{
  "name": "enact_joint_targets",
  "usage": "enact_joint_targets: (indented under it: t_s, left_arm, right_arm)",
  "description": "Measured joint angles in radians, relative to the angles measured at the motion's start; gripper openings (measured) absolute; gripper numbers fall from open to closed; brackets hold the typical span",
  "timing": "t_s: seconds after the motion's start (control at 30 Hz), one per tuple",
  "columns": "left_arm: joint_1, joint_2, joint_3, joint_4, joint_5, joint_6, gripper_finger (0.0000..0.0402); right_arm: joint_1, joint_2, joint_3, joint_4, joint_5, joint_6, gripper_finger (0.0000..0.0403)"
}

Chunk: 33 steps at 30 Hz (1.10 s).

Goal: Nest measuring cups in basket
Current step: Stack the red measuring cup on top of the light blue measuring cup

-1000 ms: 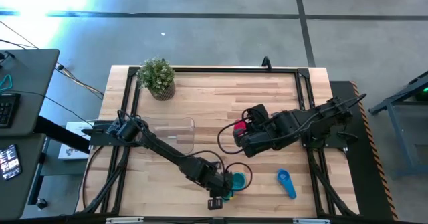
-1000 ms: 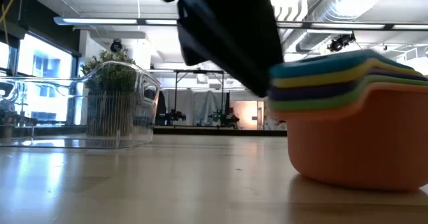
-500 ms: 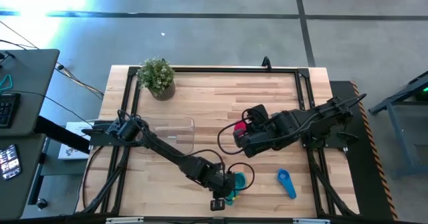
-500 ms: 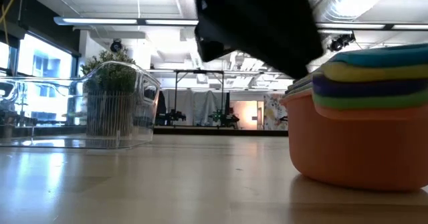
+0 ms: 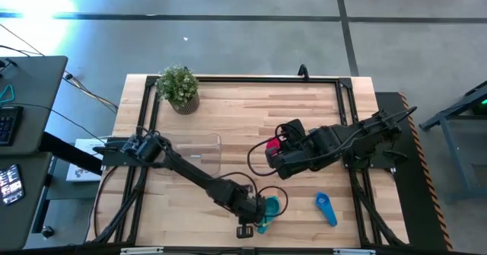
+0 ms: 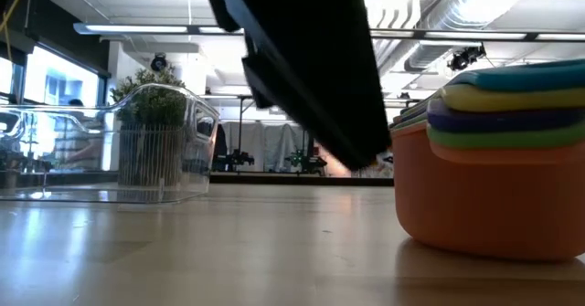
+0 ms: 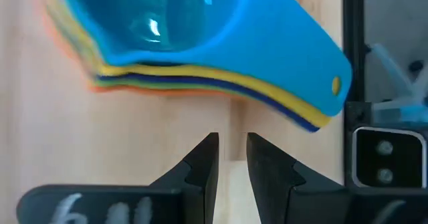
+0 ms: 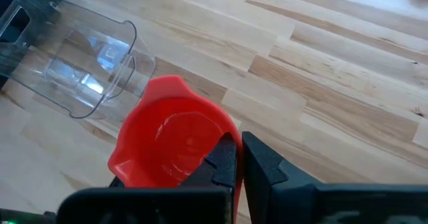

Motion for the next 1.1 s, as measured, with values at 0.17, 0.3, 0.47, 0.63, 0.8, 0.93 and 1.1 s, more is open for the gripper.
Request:
enact_joint_targets:
  t_s: [0.17, 0.3, 0.47, 0.63, 0.8, 0.93, 1.1]
  left_arm:
    - [-0.002, 0.032, -0.001, 0.045, 0.026, -0.032, 0.0067]
    - [-0.004, 0.049, -0.001, 0.078, 0.064, -0.057, 0.0067]
    - [-0.002, 0.049, 0.000, 0.111, 0.068, -0.059, 0.0067]
    - [0.004, 0.048, 0.005, 0.156, 0.067, -0.059, 0.0067]
    - [0.018, 0.048, 0.005, 0.226, 0.067, -0.082, 0.0067]
    - [0.033, 0.048, 0.005, 0.243, 0.065, -0.084, 0.0067]
    - [0.043, 0.046, 0.005, 0.220, 0.070, -0.077, 0.0067]
  right_arm:
    - [0.000, 0.000, 0.000, 0.000, 0.000, -0.011, 0.0001]
    - [0.000, 0.000, 0.000, 0.000, 0.000, -0.022, 0.0001]
    - [0.000, 0.001, 0.000, 0.000, 0.002, -0.022, 0.0001]
    - [0.000, 0.001, 0.000, 0.000, 0.006, -0.022, 0.0001]
    - [0.000, 0.001, 0.000, -0.001, 0.006, -0.022, 0.0001]
    - [0.000, 0.001, 0.000, -0.001, 0.000, -0.021, 0.0001]
    - [0.000, 0.001, 0.000, 0.000, -0.002, -0.018, 0.0001]
